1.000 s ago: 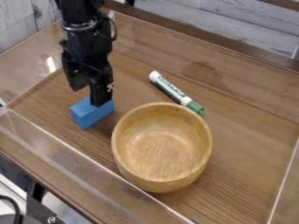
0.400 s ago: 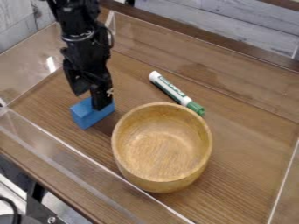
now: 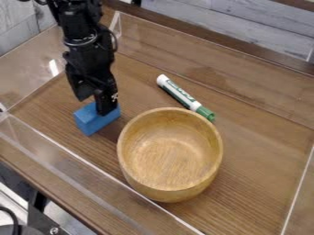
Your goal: Put the blue block in the brown bowl
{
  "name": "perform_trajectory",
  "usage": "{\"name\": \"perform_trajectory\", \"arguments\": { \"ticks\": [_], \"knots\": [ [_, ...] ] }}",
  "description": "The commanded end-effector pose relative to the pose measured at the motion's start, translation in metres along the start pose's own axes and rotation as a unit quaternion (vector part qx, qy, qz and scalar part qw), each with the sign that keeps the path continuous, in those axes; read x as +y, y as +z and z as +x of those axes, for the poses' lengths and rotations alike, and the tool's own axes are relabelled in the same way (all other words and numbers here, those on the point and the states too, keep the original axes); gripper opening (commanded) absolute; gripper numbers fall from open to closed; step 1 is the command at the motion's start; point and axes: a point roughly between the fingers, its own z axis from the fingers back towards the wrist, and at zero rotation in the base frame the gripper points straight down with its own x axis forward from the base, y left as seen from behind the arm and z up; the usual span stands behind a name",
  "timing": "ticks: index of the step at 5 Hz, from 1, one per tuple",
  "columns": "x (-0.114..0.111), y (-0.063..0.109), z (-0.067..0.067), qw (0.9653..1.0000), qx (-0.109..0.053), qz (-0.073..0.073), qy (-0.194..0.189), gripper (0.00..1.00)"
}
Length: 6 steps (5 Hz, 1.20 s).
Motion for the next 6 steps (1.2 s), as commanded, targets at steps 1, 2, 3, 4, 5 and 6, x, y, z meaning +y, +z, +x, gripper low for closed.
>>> {"name": "perform_trajectory", "arguments": {
  "ticks": [1, 2, 3, 4, 5, 6],
  "knots": [
    [0.006, 0.006, 0.003, 0.9998, -0.014, 0.008, 0.010, 1.00],
    [0.006, 0.005, 0.003, 0.9998, -0.014, 0.009, 0.014, 1.00],
    [0.007, 0.004, 0.003, 0.9997, -0.015, 0.009, 0.016, 1.00],
    [0.007, 0.004, 0.004, 0.9997, -0.016, 0.010, 0.017, 1.00],
    [0.007, -0.004, 0.003, 0.9996, -0.017, 0.008, 0.019, 1.00],
    [0.006, -0.010, 0.003, 0.9996, -0.019, 0.008, 0.022, 1.00]
  ]
}}
